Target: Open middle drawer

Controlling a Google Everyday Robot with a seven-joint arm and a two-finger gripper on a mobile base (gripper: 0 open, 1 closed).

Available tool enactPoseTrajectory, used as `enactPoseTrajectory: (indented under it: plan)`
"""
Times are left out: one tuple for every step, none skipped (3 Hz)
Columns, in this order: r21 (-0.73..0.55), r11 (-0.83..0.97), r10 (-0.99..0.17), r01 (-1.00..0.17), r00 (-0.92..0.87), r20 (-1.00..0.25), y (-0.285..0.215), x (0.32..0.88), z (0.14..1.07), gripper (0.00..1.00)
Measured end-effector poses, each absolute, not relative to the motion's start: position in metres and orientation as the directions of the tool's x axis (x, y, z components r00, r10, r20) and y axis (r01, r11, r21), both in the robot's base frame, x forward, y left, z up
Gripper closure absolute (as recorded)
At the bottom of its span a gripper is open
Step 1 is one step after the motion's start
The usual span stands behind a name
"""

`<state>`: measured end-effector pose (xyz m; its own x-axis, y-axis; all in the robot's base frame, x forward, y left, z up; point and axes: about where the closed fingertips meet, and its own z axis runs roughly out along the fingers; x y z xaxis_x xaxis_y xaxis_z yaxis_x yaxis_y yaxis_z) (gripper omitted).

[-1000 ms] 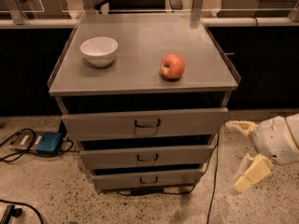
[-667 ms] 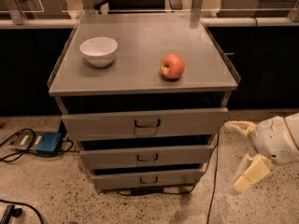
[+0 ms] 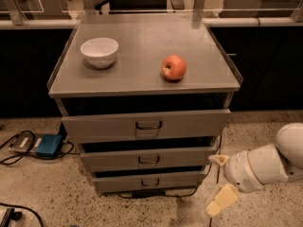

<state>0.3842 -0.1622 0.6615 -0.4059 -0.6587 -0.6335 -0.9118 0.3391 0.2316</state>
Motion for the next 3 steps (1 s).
enactPoseTrajectory:
  plan:
    - [0.263,0.381,-0.652,-0.887,-0.459,-0.603,-0.157,0.382,0.61,0.0]
    - [0.246,0.413,-0.652,-0.877,-0.473,-0.592,-0.159,0.39,0.581,0.0]
    - [0.154,0.437,-0.665,-0.886,-0.434,-0.608,-0.163,0.417,0.581,0.0]
